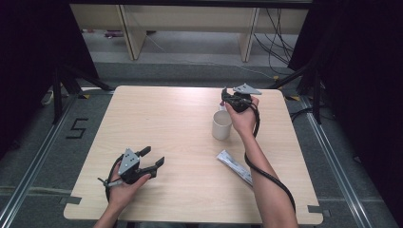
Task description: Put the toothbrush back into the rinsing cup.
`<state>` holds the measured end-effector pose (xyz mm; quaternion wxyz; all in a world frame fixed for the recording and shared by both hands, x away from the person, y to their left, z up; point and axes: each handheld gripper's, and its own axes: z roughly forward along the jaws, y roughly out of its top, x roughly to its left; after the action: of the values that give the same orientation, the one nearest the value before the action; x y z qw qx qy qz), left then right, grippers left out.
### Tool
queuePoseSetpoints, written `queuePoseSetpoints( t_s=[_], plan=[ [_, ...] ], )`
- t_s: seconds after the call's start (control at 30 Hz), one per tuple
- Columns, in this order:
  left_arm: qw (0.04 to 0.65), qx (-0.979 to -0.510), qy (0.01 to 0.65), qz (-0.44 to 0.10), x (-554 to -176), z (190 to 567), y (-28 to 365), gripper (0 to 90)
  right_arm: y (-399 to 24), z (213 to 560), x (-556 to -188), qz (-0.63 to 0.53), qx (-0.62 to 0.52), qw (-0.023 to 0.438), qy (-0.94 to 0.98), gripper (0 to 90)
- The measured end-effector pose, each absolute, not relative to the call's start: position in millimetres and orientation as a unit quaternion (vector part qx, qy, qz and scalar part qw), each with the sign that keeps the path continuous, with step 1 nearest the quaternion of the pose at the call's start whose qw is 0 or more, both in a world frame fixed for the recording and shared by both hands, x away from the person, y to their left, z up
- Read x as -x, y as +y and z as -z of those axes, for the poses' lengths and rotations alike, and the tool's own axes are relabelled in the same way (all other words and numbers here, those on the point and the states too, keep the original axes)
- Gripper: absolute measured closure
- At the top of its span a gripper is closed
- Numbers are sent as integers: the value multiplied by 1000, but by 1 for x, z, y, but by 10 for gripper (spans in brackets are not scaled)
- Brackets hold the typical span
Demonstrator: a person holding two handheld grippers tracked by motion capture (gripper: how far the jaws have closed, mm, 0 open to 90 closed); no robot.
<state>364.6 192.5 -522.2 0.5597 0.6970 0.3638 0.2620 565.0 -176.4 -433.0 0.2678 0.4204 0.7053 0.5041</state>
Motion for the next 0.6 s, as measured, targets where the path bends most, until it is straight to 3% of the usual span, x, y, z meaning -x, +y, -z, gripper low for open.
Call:
queuePoseSetpoints(
  t_s=[0.4,0.6],
  plan=[
    [560,-697,364,-261,-365,522,192,289,-178,433,-566,-502,-422,270,705,833],
    [560,-696,364,-261,-364,522,192,289,-181,433,-566,-500,-424,264,707,777]
  ],
)
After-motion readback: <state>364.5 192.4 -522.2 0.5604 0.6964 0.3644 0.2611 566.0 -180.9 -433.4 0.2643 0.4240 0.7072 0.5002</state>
